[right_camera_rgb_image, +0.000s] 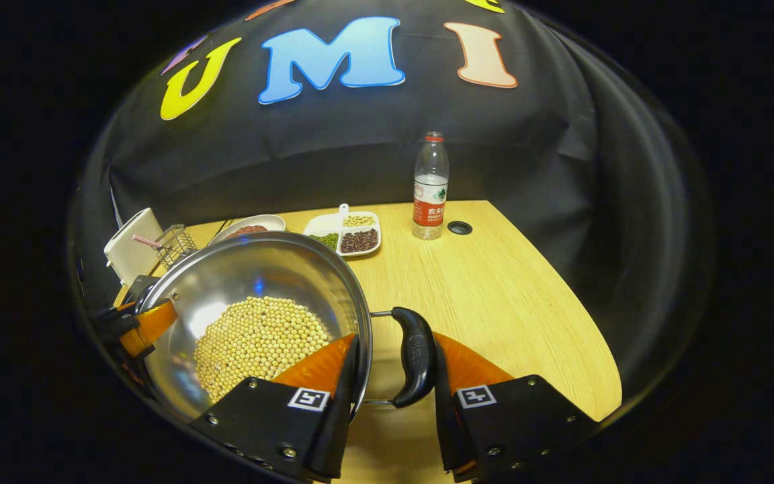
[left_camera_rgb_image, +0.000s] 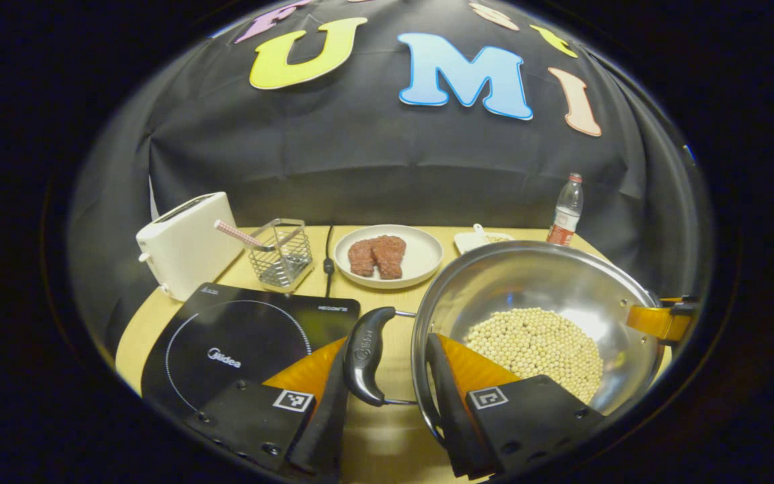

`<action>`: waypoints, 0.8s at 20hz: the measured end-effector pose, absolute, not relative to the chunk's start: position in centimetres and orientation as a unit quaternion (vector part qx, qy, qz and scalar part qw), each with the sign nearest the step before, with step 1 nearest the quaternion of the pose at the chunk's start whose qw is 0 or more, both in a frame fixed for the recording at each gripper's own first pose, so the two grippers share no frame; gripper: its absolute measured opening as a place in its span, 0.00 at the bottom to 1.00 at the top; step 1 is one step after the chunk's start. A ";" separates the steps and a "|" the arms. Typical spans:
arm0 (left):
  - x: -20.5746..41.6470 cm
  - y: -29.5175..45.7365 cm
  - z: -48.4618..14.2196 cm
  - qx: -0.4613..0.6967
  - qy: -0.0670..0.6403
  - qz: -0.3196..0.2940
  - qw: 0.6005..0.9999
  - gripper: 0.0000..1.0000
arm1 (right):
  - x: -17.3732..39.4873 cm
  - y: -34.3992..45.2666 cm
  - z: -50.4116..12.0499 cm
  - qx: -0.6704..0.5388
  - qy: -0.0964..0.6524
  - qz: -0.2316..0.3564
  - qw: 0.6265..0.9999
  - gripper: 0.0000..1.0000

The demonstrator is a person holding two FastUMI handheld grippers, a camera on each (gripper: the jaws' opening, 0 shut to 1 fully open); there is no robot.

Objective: First push the handle of the pot to place it horizontally, then grasp the pot with both hands and set it on the induction cooktop.

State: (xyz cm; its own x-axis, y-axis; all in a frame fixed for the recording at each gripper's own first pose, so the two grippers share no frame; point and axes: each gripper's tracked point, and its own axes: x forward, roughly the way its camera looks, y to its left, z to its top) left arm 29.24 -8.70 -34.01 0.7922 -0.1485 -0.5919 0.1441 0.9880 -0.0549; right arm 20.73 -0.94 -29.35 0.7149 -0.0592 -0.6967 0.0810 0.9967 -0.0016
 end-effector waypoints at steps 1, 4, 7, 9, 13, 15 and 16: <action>29.3 -8.1 -33.8 -0.004 0.312 -0.078 0.947 0.73 | 20.3 -0.2 -29.1 0.015 0.377 -0.039 0.925 0.54; 28.7 -6.3 -33.0 -0.004 0.310 -0.076 0.948 0.73 | 19.6 1.9 -28.4 0.018 0.374 -0.041 0.926 0.54; 28.6 -3.5 -32.5 -0.005 0.306 -0.073 0.949 0.69 | 19.4 4.2 -27.7 0.022 0.371 -0.040 0.927 0.54; 28.7 -1.3 -32.1 -0.007 0.304 -0.071 0.950 0.73 | 19.3 6.0 -27.4 0.021 0.367 -0.038 0.929 0.54; 29.0 3.1 -31.6 -0.006 0.302 -0.066 0.951 0.73 | 19.1 10.1 -27.1 0.023 0.363 -0.032 0.931 0.54; 29.1 5.1 -31.5 -0.005 0.301 -0.062 0.952 0.73 | 19.2 12.3 -27.0 0.024 0.361 -0.028 0.932 0.54; 29.2 6.1 -31.3 -0.004 0.300 -0.061 0.952 0.73 | 19.2 13.3 -26.9 0.025 0.361 -0.026 0.932 0.54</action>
State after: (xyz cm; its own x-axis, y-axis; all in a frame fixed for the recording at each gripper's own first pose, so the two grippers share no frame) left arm 29.22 6.14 -31.34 0.8131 -0.1183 -0.5700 0.1137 0.9925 -0.0437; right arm 19.20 13.32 -26.92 0.7381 -0.0300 -0.6740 0.0662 0.9974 0.0281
